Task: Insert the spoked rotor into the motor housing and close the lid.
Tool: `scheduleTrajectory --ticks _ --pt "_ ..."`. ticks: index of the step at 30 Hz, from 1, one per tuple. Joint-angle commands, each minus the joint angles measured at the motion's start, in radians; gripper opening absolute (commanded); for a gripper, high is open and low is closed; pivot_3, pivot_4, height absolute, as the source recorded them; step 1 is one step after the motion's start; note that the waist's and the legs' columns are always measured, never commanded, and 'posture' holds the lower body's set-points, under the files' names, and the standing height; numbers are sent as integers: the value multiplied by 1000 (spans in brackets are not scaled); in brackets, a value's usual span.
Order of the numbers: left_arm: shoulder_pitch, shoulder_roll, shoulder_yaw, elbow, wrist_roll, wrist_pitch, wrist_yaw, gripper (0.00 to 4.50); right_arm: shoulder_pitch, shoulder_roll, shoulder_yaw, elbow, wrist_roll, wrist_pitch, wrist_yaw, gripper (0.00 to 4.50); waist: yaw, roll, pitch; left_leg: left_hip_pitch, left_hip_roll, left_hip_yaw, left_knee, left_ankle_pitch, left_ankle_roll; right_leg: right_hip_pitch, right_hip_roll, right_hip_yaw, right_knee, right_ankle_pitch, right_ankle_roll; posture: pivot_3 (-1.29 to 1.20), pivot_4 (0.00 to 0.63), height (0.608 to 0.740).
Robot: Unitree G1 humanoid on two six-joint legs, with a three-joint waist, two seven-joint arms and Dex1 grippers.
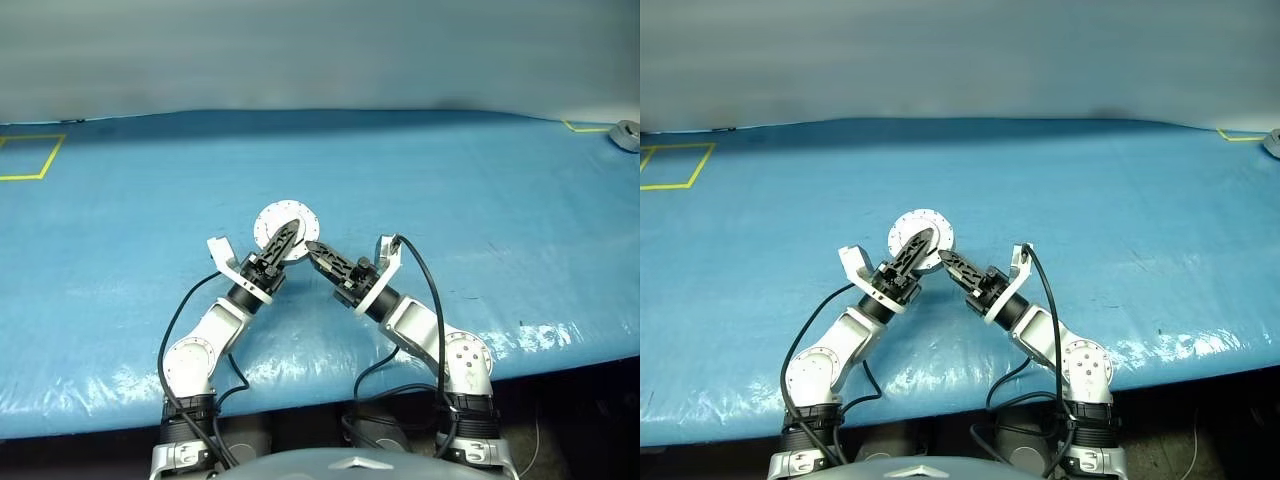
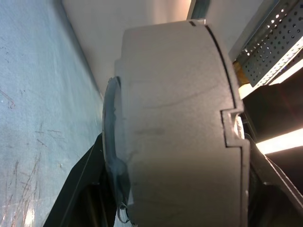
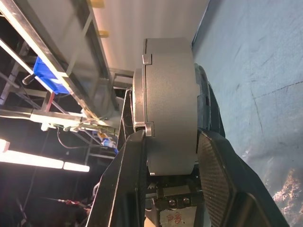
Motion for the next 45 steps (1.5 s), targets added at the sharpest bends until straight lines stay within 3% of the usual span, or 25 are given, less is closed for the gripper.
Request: scheduleTrajectory --ticks 1,12,13,17,25,32,45 --pt "-10 -54 -31 -54 21 -29 7 2506 -21 19 15 -66 41 -1 11 1202 1 0 0 0 0 0 0 0 0 0 0 0 0 0 0 0 150 740" --pt "-28 -36 -24 -40 -22 -32 36 2505 -26 16 31 -92 -33 -17 16 1202 1 0 0 0 0 0 1 0 0 0 0 0 0 0 0 0 150 740" --pt "-30 -34 -20 -38 -33 -29 43 2505 -25 16 31 -95 -35 -20 20 1927 1 0 0 0 0 0 1 0 0 0 0 0 0 0 0 0 150 740" --pt "-32 -35 5 -47 -56 -40 49 2505 -23 18 27 -92 -4 -9 18 3052 0 0 0 0 0 0 1 0 0 0 0 0 0 0 1 0 150 740" --pt "-57 -7 75 -25 -24 -104 34 2505 -23 15 23 -93 -16 -24 22 3052 0 0 0 0 0 0 1 0 0 0 0 0 0 1 1 0 150 740" --pt "-139 74 187 122 96 -223 22 2505 -7 -40 60 -142 -220 -95 30 3052 1 0 0 0 -1 1 2 0 0 1 0 0 0 1 1 0 150 740" --pt "-172 65 186 249 254 -238 13 2505 9 -32 83 -143 -323 -98 42 3052 4 -1 0 -2 -1 0 2 0 0 1 0 -1 0 2 3 0 150 740"
